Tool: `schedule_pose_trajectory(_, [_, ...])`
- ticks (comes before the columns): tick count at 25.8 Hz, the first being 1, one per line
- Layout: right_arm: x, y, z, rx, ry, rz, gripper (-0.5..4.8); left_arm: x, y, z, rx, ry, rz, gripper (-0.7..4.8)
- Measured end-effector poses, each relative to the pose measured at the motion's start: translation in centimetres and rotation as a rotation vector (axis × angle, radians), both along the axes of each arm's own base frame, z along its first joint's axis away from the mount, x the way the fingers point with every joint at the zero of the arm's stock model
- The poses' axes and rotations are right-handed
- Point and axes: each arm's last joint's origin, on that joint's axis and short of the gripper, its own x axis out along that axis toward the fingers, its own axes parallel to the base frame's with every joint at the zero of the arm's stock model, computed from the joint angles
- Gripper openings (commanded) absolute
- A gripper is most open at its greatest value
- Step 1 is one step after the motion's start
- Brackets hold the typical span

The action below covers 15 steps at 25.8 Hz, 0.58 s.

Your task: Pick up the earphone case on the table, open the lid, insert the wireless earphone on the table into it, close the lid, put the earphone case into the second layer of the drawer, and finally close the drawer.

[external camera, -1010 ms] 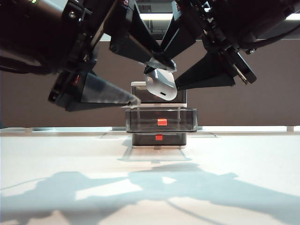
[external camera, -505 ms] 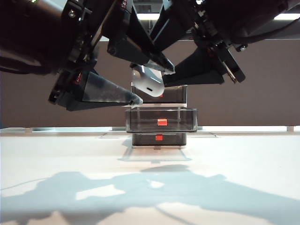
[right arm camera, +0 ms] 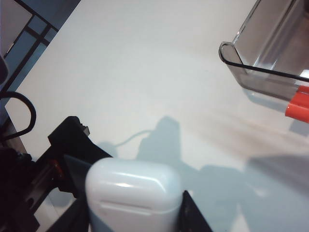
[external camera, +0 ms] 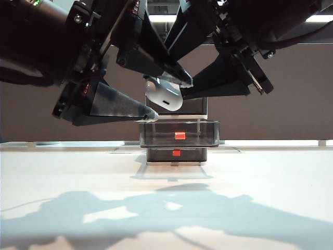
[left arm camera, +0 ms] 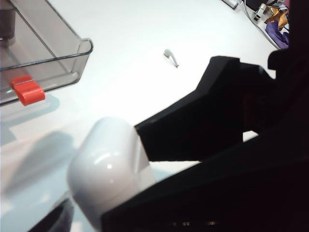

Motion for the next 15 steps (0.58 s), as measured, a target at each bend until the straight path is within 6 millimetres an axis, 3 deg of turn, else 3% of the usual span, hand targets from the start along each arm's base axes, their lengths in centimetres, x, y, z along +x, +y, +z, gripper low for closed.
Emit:
schedule_pose_trajectory(4, [-0.06, 0.04, 0.00, 0.008, 0.009, 0.021, 1.38, -0.02, 0.00, -0.04, 0.003, 0.003, -0.003, 2.94])
schedule_pose_trajectory(9, [-0.09, 0.05, 0.00, 0.010, 0.013, 0.031, 1.38, -0.02, 0.01, -0.06, 0.005, 0.005, -0.002, 2.85])
schedule_pose_trajectory(12, [-0.09, 0.05, -0.01, 0.010, 0.014, 0.032, 1.38, -0.04, 0.00, -0.06, 0.005, 0.005, -0.003, 1.91])
schedule_pose_trajectory(15, [-0.13, 0.07, 0.00, 0.015, 0.020, 0.046, 1.38, -0.04, -0.01, -0.06, 0.005, 0.005, -0.003, 1.73])
